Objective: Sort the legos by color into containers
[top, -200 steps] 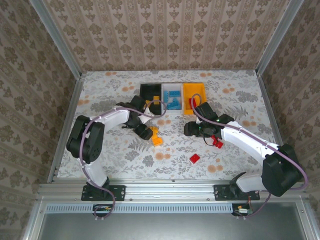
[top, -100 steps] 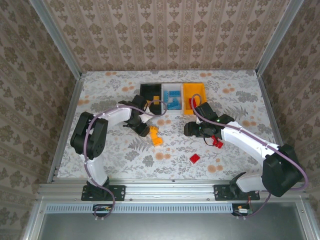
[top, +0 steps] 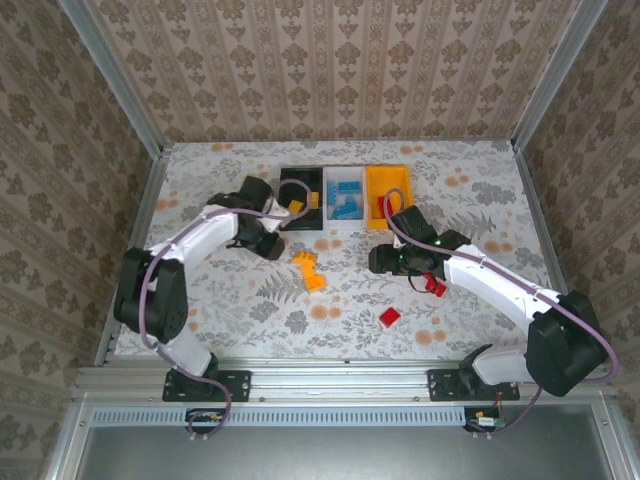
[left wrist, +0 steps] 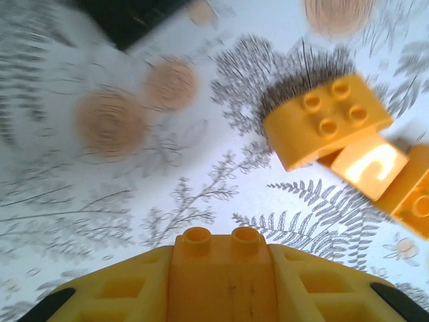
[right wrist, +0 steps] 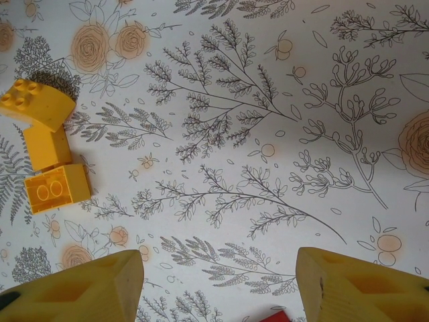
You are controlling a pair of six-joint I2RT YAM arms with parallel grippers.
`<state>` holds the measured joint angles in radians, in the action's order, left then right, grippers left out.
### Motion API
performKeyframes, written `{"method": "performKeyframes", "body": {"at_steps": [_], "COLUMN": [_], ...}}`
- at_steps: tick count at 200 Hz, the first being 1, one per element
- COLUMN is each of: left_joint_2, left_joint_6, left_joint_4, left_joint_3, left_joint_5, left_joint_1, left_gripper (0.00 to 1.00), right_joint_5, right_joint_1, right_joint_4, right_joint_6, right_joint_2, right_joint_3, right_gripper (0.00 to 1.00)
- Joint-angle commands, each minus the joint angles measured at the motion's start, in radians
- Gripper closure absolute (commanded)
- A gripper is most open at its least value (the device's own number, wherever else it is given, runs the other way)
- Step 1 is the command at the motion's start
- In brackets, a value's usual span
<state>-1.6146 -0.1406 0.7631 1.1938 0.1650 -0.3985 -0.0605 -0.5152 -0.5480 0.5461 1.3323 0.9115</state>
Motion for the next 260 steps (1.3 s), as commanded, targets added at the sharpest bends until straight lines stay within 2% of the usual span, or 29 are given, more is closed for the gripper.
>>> {"method": "performKeyframes", "body": {"at_steps": [1, 24, 47, 113, 172, 233, 260], "left_joint_2": [0.083, 0.123, 0.083, -0.276, -0.548, -0.682, -0.691], "left_joint_6": [0.089, 0.148, 0.17, 0.145, 0.121, 0.096, 0.095], "left_joint_4": [-0.002, -0.054, -0.079, -0.073, 0.007, 0.077, 0.079], "left_joint_3": [0.023, 0.083, 0.195, 0.561, 0.831, 0.957, 0.95], "left_joint_5": [0.114, 0.178, 0.187, 0.126, 0.089, 0.048, 0.043], "left_joint_1": [0.043, 0.059, 0.061, 0.056, 0.035, 0.012, 0.007], "left_gripper": [0.63, 0.63, 0.63, 0.63, 0.63, 0.61, 0.51], "right_joint_5": [0.005, 0.002, -0.004, 0.01, 0.048, 0.05, 0.051], "right_joint_1": [-0.003, -0.003, -0.003, -0.003, -0.003, -0.003, -0.004], "right_joint_4": [0.008, 0.008, 0.037, 0.017, -0.035, -0.034, -0.043], "right_joint_6": [-0.01, -0.005, 0.005, 0.016, 0.044, 0.054, 0.058], "right_joint_2": [-0.003, 0.005, 0.009, -0.031, -0.079, -0.09, -0.09], "right_joint_3": [-0.003, -0.003, -0.013, -0.05, -0.121, -0.142, -0.14], "right_gripper": [0.36, 0.36, 0.37, 0.37, 0.36, 0.36, 0.36]}}
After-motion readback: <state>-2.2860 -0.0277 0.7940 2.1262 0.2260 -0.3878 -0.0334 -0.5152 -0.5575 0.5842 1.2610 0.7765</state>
